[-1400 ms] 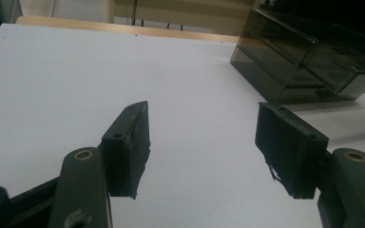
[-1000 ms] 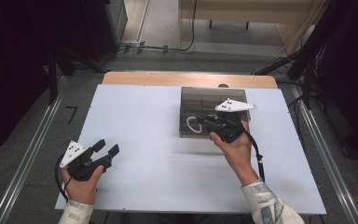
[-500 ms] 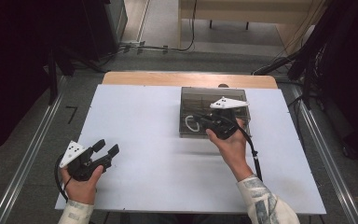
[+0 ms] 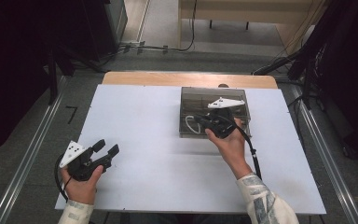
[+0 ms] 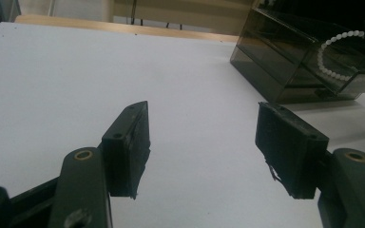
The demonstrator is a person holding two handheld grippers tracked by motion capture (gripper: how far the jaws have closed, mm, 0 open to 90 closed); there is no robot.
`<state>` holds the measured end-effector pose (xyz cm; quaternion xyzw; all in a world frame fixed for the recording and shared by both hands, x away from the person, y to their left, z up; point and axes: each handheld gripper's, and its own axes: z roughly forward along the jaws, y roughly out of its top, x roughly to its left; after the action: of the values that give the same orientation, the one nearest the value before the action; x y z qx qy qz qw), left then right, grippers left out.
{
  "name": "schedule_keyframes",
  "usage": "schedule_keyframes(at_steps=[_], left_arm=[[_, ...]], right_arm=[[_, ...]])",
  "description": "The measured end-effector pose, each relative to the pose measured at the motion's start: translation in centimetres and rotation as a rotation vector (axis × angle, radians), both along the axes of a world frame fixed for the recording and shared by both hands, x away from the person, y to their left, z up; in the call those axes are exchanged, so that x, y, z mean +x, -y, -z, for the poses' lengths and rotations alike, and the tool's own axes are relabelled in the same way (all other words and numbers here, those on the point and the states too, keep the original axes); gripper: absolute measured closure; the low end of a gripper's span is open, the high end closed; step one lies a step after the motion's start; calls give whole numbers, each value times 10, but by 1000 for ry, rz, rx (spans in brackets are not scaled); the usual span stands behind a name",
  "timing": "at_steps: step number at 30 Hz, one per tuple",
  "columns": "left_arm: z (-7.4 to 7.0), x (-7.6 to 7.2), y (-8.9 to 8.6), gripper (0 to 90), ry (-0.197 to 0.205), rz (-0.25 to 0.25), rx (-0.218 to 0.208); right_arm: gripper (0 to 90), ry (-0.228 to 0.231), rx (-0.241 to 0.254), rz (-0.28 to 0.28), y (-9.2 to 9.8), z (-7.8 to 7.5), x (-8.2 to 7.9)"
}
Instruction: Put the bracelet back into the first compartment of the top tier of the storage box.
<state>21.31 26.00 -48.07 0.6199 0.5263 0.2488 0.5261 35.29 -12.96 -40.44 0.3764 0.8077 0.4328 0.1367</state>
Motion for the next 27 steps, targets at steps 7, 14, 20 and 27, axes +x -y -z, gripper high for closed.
schedule_keyframes(at_steps=[7, 14, 20, 27], left_arm=[[0, 0, 0, 367, 3, -1, -2], [0, 0, 0, 366, 3, -2, 3], [0, 0, 0, 364, 2, -5, 5], [0, 0, 0, 364, 2, -4, 5]], right_arm=[[828, -6, -38, 8, -2, 5, 2], [821, -17, -63, 19, -1, 11, 3], [818, -23, -68, 26, 0, 14, 4], [804, -24, -64, 28, 1, 14, 4]])
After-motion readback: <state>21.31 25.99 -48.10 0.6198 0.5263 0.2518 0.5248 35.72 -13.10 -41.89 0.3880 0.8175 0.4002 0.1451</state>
